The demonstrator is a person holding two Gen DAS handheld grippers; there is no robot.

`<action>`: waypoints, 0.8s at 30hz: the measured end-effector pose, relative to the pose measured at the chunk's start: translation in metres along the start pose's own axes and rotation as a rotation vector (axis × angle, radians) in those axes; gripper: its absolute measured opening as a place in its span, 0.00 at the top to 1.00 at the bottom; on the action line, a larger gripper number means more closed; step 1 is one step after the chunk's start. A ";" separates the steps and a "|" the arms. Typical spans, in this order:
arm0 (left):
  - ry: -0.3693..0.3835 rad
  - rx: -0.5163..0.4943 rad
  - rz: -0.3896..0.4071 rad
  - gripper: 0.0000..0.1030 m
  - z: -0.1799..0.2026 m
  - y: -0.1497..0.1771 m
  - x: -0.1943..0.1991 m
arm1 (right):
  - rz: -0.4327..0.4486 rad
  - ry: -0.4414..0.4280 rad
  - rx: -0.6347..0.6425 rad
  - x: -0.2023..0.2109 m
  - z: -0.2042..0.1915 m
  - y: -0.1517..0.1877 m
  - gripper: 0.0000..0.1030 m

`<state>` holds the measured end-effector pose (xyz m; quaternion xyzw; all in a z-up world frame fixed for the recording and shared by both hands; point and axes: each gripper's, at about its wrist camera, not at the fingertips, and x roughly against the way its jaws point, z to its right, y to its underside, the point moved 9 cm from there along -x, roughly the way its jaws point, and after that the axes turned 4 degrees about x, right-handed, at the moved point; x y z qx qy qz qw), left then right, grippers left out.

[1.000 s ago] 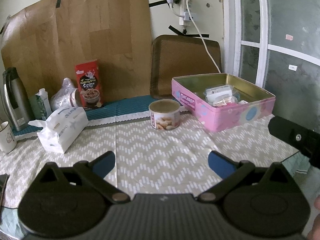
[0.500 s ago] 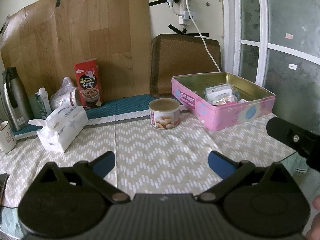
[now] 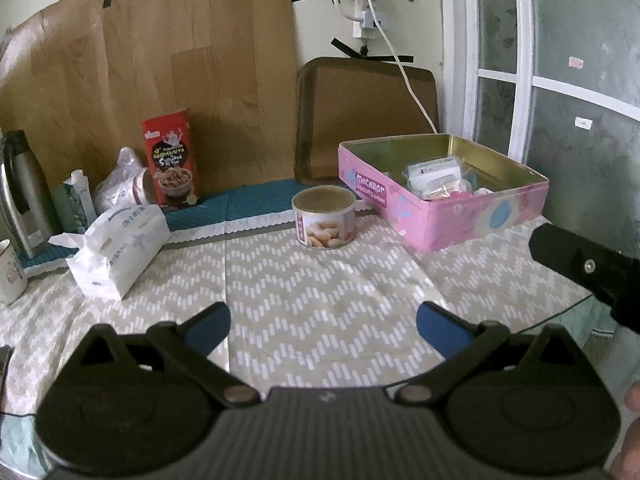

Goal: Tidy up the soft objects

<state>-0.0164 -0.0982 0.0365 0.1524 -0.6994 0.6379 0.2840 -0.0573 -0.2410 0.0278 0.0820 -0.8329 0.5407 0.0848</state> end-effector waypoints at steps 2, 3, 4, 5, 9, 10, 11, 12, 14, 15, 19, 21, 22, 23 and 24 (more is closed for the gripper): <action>0.002 0.006 -0.010 0.00 0.000 0.001 -0.004 | -0.004 0.003 0.001 -0.003 0.001 0.000 0.08; 0.001 0.007 -0.015 0.00 -0.001 0.001 -0.007 | -0.008 0.004 0.001 -0.005 0.001 0.001 0.08; -0.001 0.008 -0.020 0.00 -0.002 0.002 -0.010 | -0.012 0.005 0.000 -0.008 0.002 0.001 0.08; -0.003 0.007 -0.025 0.00 -0.003 0.002 -0.013 | -0.015 0.005 0.000 -0.010 0.003 0.001 0.08; -0.013 0.012 -0.048 0.00 -0.007 0.004 -0.026 | -0.032 0.011 0.003 -0.022 0.004 0.005 0.08; -0.013 0.015 -0.054 0.00 -0.008 0.005 -0.030 | -0.036 0.013 0.004 -0.026 0.004 0.006 0.08; -0.015 0.018 -0.060 0.00 -0.009 0.005 -0.033 | -0.040 0.015 0.006 -0.029 0.005 0.007 0.08; -0.015 0.021 -0.066 0.00 -0.011 0.006 -0.037 | -0.043 0.018 0.010 -0.032 0.005 0.008 0.08; -0.019 0.028 -0.077 0.00 -0.014 0.006 -0.044 | -0.045 0.024 0.018 -0.038 0.006 0.011 0.08; -0.021 0.032 -0.082 0.00 -0.015 0.007 -0.048 | -0.046 0.028 0.023 -0.041 0.005 0.012 0.08; -0.019 0.055 -0.106 0.00 -0.023 0.009 -0.064 | -0.055 0.038 0.041 -0.053 0.006 0.016 0.08; -0.014 0.054 -0.102 0.00 -0.025 0.009 -0.069 | -0.061 0.041 0.047 -0.059 0.006 0.019 0.08; -0.016 0.051 -0.103 0.00 -0.026 0.009 -0.071 | -0.062 0.039 0.048 -0.061 0.006 0.020 0.08; -0.017 0.045 -0.104 0.00 -0.027 0.010 -0.075 | -0.059 0.039 0.051 -0.063 0.006 0.020 0.08; -0.020 0.038 -0.105 0.00 -0.027 0.010 -0.078 | -0.057 0.041 0.057 -0.065 0.006 0.021 0.08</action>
